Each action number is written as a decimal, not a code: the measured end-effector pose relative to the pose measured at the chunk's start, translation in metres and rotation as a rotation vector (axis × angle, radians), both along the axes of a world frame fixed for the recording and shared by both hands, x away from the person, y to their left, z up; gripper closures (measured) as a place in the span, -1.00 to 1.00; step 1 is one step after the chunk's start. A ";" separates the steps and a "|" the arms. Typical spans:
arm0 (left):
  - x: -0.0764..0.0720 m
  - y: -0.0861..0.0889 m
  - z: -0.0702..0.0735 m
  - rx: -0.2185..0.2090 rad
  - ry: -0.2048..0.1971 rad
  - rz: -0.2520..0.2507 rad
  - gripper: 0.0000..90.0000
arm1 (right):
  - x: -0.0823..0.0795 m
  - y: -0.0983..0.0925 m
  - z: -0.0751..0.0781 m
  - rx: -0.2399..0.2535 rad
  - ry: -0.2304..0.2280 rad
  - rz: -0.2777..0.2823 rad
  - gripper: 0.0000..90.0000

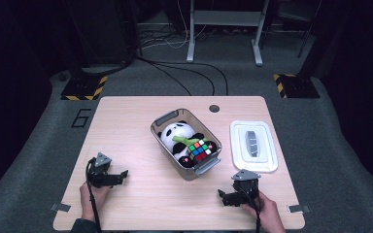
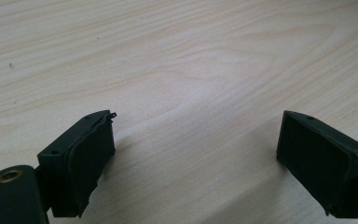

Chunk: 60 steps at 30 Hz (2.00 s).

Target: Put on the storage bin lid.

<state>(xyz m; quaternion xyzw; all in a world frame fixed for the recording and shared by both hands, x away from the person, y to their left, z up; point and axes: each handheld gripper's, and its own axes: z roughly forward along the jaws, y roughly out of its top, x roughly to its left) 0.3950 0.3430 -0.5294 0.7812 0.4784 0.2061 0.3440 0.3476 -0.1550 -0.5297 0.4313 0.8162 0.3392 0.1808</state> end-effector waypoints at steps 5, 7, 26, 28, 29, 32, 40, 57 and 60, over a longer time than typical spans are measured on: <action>0.000 0.000 0.000 0.001 -0.003 -0.001 -0.76 | -0.001 0.001 0.000 -0.001 -0.001 -0.011 -1.00; 0.000 0.000 0.000 0.000 -0.003 -0.001 -0.76 | 0.000 -0.002 0.002 -0.017 0.015 0.037 -1.00; -0.001 0.000 0.000 -0.002 0.000 -0.010 -0.74 | 0.034 -0.033 0.026 0.005 -0.014 -0.100 -1.00; -0.001 0.000 0.000 -0.002 -0.001 -0.010 -0.73 | 0.043 -0.039 0.030 0.011 -0.021 -0.126 -1.00; -0.001 0.000 0.000 -0.003 -0.001 -0.010 -0.73 | 0.048 -0.042 0.032 0.015 -0.026 -0.145 -1.00; -0.001 0.000 0.000 -0.002 0.000 -0.010 -0.73 | 0.066 -0.050 0.037 0.026 -0.035 -0.202 -1.00; -0.001 -0.001 0.000 -0.001 -0.003 -0.012 -0.73 | 0.103 -0.062 0.044 0.017 -0.024 -0.272 -0.93; -0.001 -0.001 0.000 -0.005 -0.006 -0.016 -0.73 | 0.141 -0.068 0.035 -0.032 -0.039 -0.380 0.29; -0.001 -0.001 0.000 -0.005 -0.007 -0.019 -0.71 | 0.142 -0.069 0.034 -0.025 -0.038 -0.392 0.39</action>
